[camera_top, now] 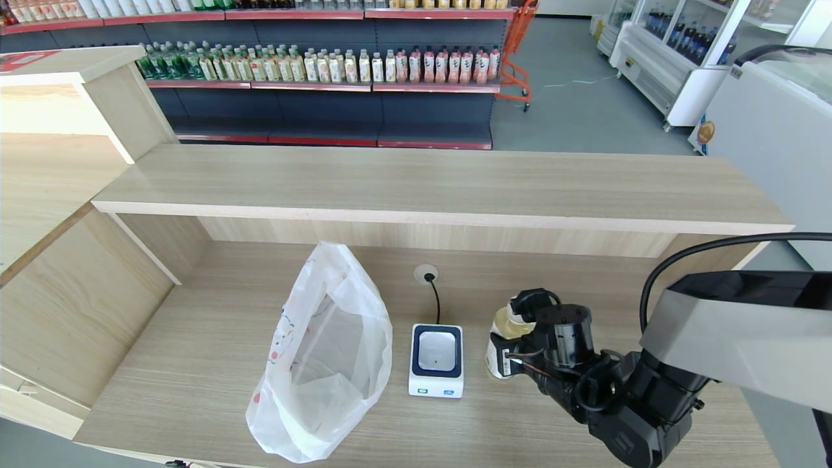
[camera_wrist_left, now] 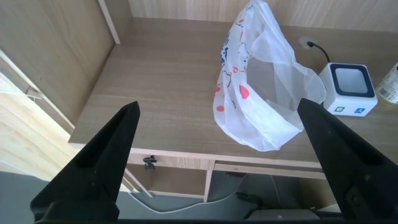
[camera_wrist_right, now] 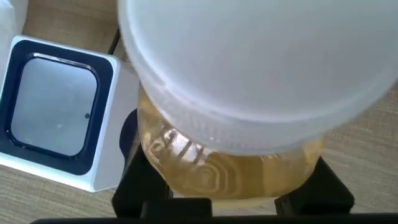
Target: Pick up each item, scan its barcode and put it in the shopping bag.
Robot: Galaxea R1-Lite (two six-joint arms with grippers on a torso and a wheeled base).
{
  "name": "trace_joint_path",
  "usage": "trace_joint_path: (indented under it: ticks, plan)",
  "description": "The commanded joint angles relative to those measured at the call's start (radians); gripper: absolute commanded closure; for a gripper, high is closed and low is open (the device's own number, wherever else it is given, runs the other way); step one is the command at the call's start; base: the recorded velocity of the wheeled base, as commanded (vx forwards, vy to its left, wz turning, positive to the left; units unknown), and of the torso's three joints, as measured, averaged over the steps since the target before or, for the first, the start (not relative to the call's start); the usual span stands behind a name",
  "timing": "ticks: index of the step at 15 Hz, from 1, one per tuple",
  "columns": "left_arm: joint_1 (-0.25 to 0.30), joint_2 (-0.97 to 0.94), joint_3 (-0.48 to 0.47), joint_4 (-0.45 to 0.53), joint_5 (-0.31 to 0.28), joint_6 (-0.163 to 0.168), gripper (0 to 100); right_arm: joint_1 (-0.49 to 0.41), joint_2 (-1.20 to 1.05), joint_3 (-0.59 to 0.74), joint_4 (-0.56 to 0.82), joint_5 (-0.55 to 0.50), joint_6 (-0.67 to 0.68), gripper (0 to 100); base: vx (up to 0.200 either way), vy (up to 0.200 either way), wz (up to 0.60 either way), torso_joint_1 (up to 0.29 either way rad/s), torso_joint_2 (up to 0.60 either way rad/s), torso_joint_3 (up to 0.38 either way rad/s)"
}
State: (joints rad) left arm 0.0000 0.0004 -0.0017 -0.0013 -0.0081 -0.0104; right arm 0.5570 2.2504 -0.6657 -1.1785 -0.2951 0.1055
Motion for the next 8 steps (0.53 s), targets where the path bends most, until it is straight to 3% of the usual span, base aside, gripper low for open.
trace_joint_path:
  ticks: [1,8]
  plan:
    - [0.000,0.000,0.000,0.000,-0.001,0.000,0,0.000,0.009,0.000,0.007,0.001,-0.012,100,0.000,0.000,0.00,0.000,0.00,0.000]
    - [0.000,0.000,0.000,0.000,0.000,0.000,0,-0.003,0.009,0.025,-0.043,0.001,-0.047,100,0.000,0.000,0.00,0.000,0.00,0.000]
